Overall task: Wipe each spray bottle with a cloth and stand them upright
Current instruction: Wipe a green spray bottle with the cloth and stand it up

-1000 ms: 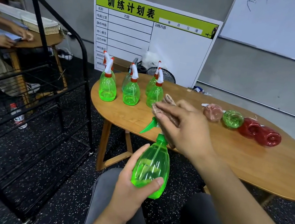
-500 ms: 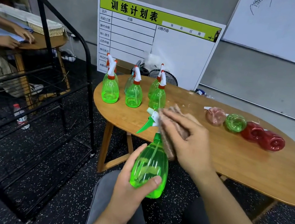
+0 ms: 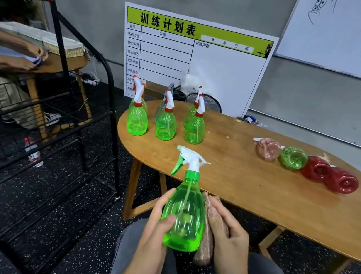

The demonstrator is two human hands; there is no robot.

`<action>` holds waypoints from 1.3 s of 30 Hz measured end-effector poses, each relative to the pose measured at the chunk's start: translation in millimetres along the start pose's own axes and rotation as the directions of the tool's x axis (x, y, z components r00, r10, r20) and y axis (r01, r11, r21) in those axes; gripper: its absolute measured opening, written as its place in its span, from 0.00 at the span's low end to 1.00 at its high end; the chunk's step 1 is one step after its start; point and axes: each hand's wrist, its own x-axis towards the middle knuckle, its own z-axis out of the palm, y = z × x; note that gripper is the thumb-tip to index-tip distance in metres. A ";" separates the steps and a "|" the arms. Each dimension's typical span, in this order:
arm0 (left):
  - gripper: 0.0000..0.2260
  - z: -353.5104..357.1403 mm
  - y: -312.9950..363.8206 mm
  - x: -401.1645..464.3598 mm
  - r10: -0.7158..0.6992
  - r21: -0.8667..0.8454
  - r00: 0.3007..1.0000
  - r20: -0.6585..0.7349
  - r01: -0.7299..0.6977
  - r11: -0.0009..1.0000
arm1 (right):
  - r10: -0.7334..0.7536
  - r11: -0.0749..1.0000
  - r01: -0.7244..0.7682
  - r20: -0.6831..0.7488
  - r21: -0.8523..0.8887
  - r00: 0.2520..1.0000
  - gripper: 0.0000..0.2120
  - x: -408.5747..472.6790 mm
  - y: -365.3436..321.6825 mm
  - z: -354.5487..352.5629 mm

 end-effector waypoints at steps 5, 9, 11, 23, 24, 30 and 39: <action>0.40 2.8 -0.6 -4.9 0.042 0.078 0.999 0.027 -0.044 0.996 | -0.013 0.999 0.012 0.009 0.044 1.000 0.12 -3.2 0.8 0.1; 0.32 1.2 -0.9 -0.9 0.049 0.063 0.998 -0.024 -0.048 0.997 | -0.002 0.998 0.003 -0.008 0.066 1.000 0.13 -3.1 1.7 -0.1; 0.28 2.0 1.6 -0.6 0.036 0.039 0.999 -0.033 -0.035 0.999 | 0.003 0.998 -0.002 -0.009 0.066 1.000 0.12 -3.0 1.3 -0.1; 0.30 -0.4 0.5 -2.3 0.011 0.043 1.000 0.021 -0.012 0.999 | -0.017 0.995 0.017 -0.004 0.097 1.000 0.13 -2.6 2.1 -2.5; 0.28 -0.1 0.2 -1.5 0.006 0.040 1.000 0.014 -0.006 0.999 | -0.016 0.995 0.017 -0.006 0.100 1.000 0.14 -2.1 2.2 -2.7; 0.32 5.5 1.8 -2.0 -0.022 0.018 1.000 0.021 0.021 1.000 | -0.016 0.994 0.016 -0.001 0.106 1.000 0.13 -1.5 4.9 -4.1; 0.23 3.9 -1.0 -0.4 -0.021 0.016 1.000 0.012 0.021 1.000 | -0.042 0.996 0.041 0.011 0.079 0.999 0.14 -0.4 4.1 -4.5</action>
